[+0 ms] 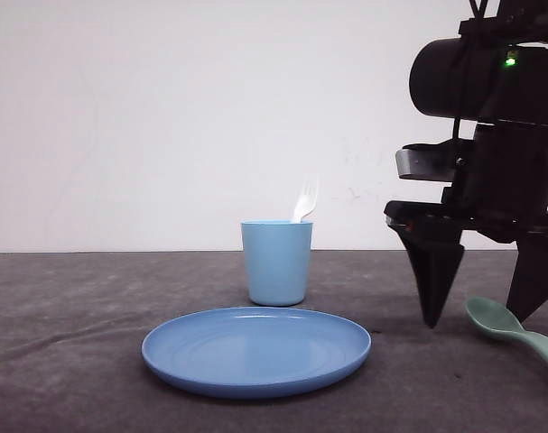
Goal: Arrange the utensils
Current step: 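Lower the right gripper onto the mint-green spoon and grasp it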
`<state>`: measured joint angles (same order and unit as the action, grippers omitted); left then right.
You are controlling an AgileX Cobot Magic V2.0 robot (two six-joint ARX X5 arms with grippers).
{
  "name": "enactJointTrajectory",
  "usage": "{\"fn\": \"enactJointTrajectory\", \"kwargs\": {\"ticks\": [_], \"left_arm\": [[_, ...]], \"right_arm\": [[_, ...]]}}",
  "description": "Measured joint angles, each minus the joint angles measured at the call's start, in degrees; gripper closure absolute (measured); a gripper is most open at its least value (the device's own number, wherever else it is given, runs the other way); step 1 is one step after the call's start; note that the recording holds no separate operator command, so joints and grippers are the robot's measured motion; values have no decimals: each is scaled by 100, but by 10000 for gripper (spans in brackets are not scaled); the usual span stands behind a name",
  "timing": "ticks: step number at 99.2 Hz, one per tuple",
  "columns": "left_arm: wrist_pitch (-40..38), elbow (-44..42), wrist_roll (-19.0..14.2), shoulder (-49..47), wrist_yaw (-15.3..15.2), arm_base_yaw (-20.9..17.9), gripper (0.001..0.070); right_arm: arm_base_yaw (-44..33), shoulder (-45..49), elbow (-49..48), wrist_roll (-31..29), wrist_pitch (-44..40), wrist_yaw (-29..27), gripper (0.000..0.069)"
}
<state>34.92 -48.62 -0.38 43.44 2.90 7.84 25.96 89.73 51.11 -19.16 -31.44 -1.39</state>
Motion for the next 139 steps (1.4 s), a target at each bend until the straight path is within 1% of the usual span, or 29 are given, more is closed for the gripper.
{"fn": "enactJointTrajectory", "kwargs": {"ticks": [18, 33, 55, 69, 88, 101, 112, 139], "left_arm": [[0, 0, 0, 0, 0, 0, 429], [0, 0, 0, 0, 0, 0, 429], [0, 0, 0, 0, 0, 0, 429], [0, 0, 0, 0, 0, 0, 429], [0, 0, 0, 0, 0, 0, 429], [0, 0, 0, 0, 0, 0, 429], [2, 0, 7, 0, 0, 0, 429], [-2, 0, 39, 0, 0, 0, 429]], "right_arm": [[-2, 0, 0, -28, -7, -116, 244], [-2, 0, 0, -37, -90, -142, 303], [-2, 0, 0, -42, -94, -144, 315], [-2, 0, 0, -42, -155, -142, 355], [-2, 55, 0, -55, -155, -144, 370], [0, 101, 11, -68, -129, -142, 453], [22, 105, 15, -68, -111, -142, 490], [50, 68, 13, -55, -109, -146, 495]]}}
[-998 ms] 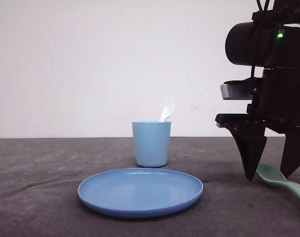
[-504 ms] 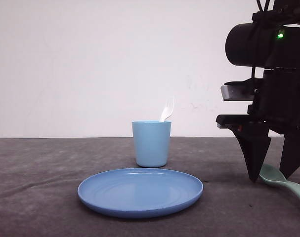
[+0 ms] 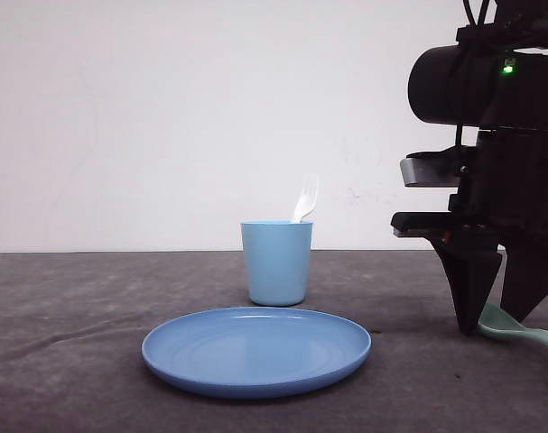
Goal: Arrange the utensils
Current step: 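Lower the right gripper onto the mint-green spoon and grasp it, then lift the green spoon and carry it over the blue cup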
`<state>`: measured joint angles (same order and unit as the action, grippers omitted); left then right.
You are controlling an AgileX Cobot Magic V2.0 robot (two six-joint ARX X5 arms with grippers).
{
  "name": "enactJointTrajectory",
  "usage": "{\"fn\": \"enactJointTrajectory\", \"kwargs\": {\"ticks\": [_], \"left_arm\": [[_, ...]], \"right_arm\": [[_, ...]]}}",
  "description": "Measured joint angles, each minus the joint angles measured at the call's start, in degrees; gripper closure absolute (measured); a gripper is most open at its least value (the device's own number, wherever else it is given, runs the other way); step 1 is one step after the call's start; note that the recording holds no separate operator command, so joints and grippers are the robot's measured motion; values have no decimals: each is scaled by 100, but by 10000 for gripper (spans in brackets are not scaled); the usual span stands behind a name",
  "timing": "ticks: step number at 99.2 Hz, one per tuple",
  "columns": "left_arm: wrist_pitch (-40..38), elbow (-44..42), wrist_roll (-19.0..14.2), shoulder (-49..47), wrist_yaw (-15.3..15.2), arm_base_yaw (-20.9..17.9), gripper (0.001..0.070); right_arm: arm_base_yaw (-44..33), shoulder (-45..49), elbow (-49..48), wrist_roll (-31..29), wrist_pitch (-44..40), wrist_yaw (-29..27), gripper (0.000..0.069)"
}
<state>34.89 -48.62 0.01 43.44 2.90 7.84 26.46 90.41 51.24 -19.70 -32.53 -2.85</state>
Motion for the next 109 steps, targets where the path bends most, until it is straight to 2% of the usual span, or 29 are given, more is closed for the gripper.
{"fn": "enactJointTrajectory", "kwargs": {"ticks": [20, 36, 52, 70, 109], "left_arm": [[-9, 0, 0, 0, 0, 0, 429], [-17, 0, 0, 0, 0, 0, 429], [-17, 0, 0, 0, 0, 0, 429], [-17, 0, 0, 0, 0, 0, 429], [-17, 0, 0, 0, 2, -7, 429]], "right_arm": [[146, -555, 4, 107, 70, -2, 497], [356, -1062, 72, 258, 647, 9, 497], [566, -1460, 96, 527, 1768, 179, 498], [686, -1471, 120, 754, 3189, 490, 498], [892, -876, 120, 1495, 5574, 697, 498]]}}
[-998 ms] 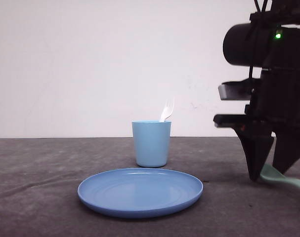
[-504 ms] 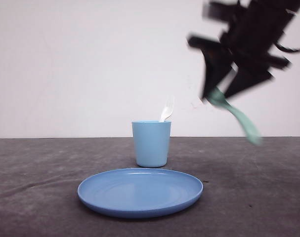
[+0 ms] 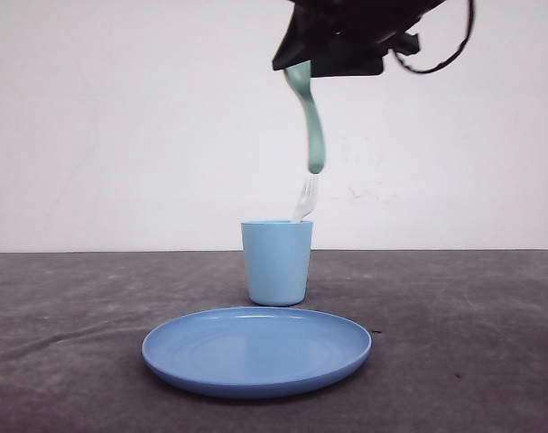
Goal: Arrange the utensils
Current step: 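Lift the green spoon and carry it over the blue cup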
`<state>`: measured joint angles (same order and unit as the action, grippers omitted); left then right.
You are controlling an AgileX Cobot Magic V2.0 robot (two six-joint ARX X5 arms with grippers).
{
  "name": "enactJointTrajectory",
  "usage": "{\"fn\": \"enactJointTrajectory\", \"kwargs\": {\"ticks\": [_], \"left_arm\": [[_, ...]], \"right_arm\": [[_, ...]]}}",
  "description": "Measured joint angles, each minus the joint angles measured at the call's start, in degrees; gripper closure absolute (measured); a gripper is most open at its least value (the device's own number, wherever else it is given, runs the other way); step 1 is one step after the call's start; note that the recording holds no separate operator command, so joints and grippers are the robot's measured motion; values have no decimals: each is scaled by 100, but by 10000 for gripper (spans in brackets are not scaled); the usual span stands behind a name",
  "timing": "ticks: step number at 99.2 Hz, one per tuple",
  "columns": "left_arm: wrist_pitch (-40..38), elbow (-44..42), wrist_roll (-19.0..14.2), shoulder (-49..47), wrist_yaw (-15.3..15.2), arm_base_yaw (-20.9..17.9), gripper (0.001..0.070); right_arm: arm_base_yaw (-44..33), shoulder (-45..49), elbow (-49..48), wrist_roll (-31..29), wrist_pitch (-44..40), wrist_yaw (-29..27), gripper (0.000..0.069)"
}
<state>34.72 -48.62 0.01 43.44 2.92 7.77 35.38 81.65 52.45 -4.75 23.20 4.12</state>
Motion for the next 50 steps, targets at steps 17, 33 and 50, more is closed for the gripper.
{"fn": "enactJointTrajectory", "kwargs": {"ticks": [17, 33, 50], "left_arm": [[0, 0, 0, 0, 0, 0, 429], [0, 0, 0, 0, 2, 2, 429], [0, 0, 0, 0, 2, 0, 429]], "right_arm": [[4, 407, 15, 291, 741, 24, 498], [15, 857, 367, 586, 745, 68, 498], [24, 1399, 793, 798, 748, 216, 498]]}}
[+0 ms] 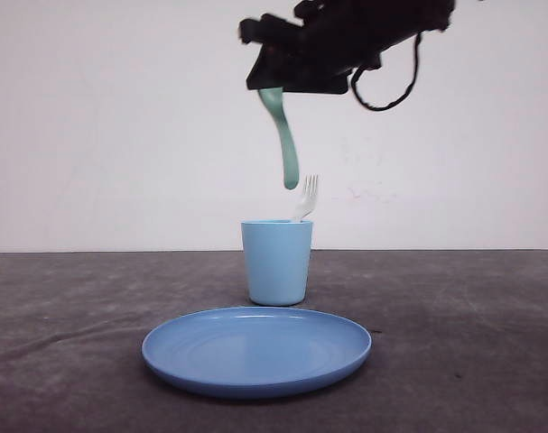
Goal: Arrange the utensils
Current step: 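Lift the green spoon and carry it over the blue cup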
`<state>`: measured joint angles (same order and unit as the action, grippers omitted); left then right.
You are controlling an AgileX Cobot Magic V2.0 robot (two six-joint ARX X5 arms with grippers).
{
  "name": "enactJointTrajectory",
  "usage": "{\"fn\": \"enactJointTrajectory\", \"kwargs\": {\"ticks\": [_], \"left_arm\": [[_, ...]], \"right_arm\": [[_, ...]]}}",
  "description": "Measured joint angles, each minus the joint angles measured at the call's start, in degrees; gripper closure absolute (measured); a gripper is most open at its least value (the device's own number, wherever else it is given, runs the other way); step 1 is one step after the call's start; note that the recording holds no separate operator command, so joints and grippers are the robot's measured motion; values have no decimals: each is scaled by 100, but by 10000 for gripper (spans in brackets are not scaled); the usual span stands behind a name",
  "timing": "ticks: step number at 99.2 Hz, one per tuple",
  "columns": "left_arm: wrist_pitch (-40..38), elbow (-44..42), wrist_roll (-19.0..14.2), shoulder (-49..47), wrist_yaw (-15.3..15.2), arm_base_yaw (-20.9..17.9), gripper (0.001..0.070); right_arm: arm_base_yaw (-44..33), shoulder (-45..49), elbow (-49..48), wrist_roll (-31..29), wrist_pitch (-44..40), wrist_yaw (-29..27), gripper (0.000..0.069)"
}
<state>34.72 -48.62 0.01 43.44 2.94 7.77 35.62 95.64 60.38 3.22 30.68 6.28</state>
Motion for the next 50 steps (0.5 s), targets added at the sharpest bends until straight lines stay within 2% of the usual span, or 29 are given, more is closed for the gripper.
{"fn": "enactJointTrajectory", "kwargs": {"ticks": [24, 50], "left_arm": [[0, 0, 0, 0, 0, 0, 429], [-2, 0, 0, 0, 0, 0, 429]], "right_arm": [[2, 608, 142, 125, -59, 17, 498], [2, 844, 142, 149, -409, 17, 498]]}}
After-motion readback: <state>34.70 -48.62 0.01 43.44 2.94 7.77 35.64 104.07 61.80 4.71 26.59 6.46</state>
